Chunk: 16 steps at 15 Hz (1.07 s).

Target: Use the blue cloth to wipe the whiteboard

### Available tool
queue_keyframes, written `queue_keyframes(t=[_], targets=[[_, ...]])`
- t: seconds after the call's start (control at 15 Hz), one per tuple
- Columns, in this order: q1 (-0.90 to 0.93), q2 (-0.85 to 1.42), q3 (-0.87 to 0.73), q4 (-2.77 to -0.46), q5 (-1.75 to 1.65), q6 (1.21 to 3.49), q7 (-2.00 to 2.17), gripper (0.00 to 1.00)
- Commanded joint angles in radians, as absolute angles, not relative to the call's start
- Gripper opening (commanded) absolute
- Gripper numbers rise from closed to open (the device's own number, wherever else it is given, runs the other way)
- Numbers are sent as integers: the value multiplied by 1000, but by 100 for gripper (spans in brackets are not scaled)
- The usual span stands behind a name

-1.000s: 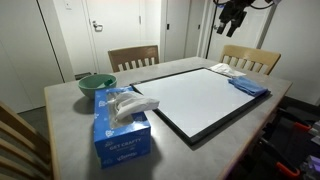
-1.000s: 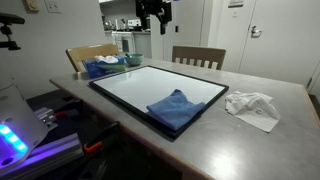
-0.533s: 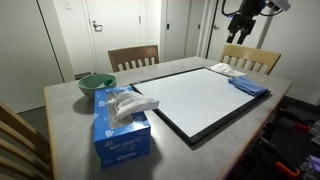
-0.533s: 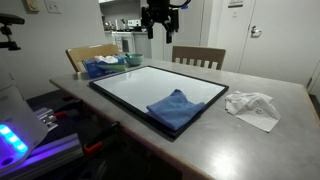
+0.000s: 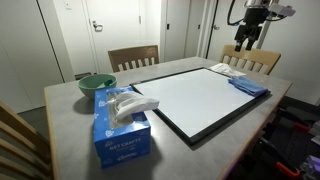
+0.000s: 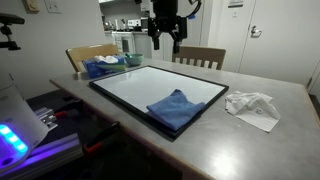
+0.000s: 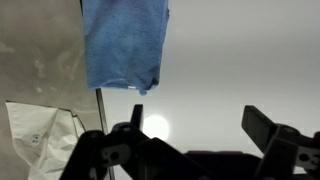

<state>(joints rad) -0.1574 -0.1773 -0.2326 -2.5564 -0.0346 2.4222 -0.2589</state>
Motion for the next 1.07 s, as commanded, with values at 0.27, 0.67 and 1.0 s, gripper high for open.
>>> queue_keyframes(t=[0.27,0.67,1.0], targets=[[-204,-67,-282,-2533,-15,2454,-319,100],[-225,-69,-292,-2549,-14,2429,-295,100],[-229,-44,-296,-2550,-18,2473,-304,100]])
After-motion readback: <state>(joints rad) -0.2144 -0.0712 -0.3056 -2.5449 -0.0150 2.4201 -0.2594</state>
